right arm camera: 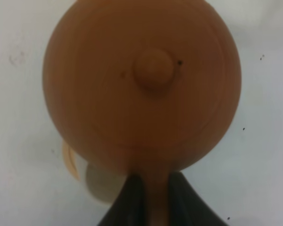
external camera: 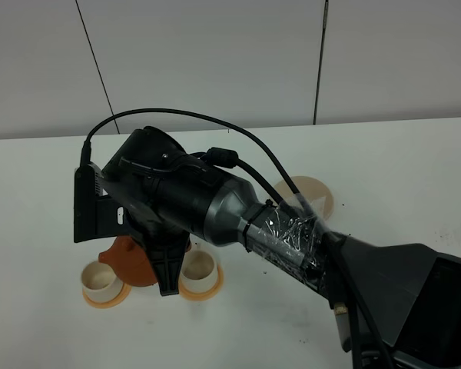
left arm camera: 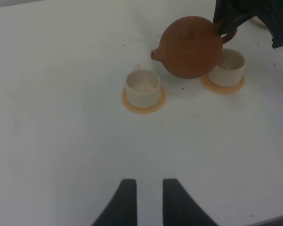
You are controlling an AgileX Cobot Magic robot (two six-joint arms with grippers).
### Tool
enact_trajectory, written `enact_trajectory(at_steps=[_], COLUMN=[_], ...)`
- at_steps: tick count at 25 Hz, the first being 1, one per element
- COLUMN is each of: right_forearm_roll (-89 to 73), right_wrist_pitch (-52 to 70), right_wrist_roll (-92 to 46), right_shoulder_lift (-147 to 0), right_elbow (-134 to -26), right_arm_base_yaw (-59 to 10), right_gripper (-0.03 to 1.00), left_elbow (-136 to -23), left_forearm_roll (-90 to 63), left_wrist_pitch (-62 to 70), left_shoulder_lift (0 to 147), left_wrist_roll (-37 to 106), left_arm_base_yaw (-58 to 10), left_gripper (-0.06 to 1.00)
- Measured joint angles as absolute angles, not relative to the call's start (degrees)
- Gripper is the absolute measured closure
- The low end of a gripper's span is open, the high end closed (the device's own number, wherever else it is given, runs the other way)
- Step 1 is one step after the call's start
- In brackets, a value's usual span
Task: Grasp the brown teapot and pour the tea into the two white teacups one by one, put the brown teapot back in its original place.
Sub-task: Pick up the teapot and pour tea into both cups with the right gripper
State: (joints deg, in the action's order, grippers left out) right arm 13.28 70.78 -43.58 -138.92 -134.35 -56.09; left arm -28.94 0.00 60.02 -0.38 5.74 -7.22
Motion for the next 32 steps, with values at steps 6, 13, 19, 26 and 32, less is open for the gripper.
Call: enact_trajectory(at_steps=[6,13,19,26,32], right_forearm_roll=[13.54,13.61,14.62,17.25,20.32], right_wrist_pitch=[70.78,70.36,67.3,66.74,66.69], right_wrist_roll=[-44.04,-45.35,-46.34,-46.41,-46.17], right_shoulder_lift=[-138.92,-138.92,-139.8,-140.66,-140.66], right_elbow=[-134.35,-134.35,-134.35,-134.35,-134.35], right_arm_base_yaw=[-56.29,-56.48,-56.59,-56.84,-57.09], right_gripper=[0.87,0.87,0.87,0.87,0.87], left_elbow=[-28.94,-28.94,-28.94,-28.94,-28.94], left_forearm_roll=[0.0,0.0,0.0,0.0,0.0], left_wrist_pitch=[60.02,60.02,60.02,60.02,60.02], left_shoulder_lift=[-0.38,-0.38,-0.38,-0.38,-0.38], left_wrist_roll=[5.74,5.74,5.74,5.74,5.74], left_arm_base_yaw=[-7.22,-7.22,-7.22,-7.22,-7.22], left_gripper=[0.74,0.74,0.74,0.74,0.74])
